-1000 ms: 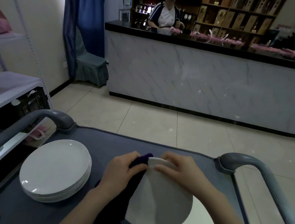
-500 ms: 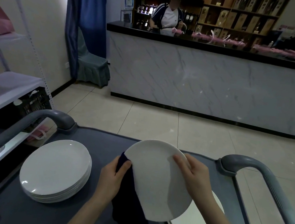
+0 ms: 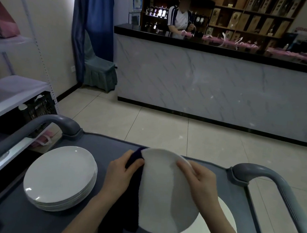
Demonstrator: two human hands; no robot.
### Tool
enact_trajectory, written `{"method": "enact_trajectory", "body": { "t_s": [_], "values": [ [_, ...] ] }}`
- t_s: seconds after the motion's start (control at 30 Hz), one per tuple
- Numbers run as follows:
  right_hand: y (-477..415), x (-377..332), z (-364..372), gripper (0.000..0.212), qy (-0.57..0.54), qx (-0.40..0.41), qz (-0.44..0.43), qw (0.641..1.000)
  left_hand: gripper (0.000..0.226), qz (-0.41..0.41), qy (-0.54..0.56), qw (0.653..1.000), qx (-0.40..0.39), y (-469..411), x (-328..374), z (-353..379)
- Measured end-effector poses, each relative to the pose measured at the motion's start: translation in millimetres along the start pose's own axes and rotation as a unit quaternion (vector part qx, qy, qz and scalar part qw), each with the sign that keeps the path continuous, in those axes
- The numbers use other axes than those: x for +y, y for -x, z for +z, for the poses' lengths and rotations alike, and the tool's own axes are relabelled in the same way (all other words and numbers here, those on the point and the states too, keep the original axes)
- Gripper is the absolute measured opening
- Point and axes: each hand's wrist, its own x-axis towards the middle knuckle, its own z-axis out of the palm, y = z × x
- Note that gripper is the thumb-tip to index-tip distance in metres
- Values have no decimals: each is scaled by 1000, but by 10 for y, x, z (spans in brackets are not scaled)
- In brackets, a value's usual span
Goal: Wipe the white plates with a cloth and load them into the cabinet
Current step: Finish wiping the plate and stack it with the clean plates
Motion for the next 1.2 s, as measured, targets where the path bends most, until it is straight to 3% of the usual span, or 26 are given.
{"method": "enact_trajectory", "body": {
  "t_s": [0.07,0.13,0.23,0.3,0.4,0.47,0.57,0.7,0.77,0.83,1.03,1.13,1.2],
  "values": [
    [77,14,78,44,-60,77,58,994,22,-74,60,995,35,62,-56,22],
    [137,62,121,43,-65,80,93,990,20,-114,61,990,49,138,-118,46],
    [97,90,-4,25,-8,-9,88,996,22,-99,42,993,43,186,-164,-3],
    [-26,41,-135,12,-1,-81,55,995,21,-52,11,999,-4,152,-131,-44],
    [-207,-115,-170,22,88,-232,19,968,26,16,-47,992,-119,81,22,-3],
    [-246,-171,-75,40,177,-288,-12,941,27,30,-61,987,-143,58,83,51],
    [-169,-128,38,63,209,-237,-46,947,19,16,-23,993,-115,92,41,103],
    [-20,81,49,31,160,-111,-41,980,18,-55,40,997,-26,247,-114,93],
    [54,131,42,31,84,-7,6,996,20,-116,78,990,16,325,-203,93],
    [119,154,44,36,28,41,41,998,25,-157,99,982,23,375,-268,104],
    [71,138,-61,29,78,-54,24,995,10,-82,41,995,-33,213,-200,-56],
    [-31,7,-110,35,104,-85,-26,991,5,-22,17,997,-72,76,-95,-122],
    [-57,-49,-82,34,160,-135,-69,975,14,18,-9,991,-132,5,-19,-125]
  ]
}}
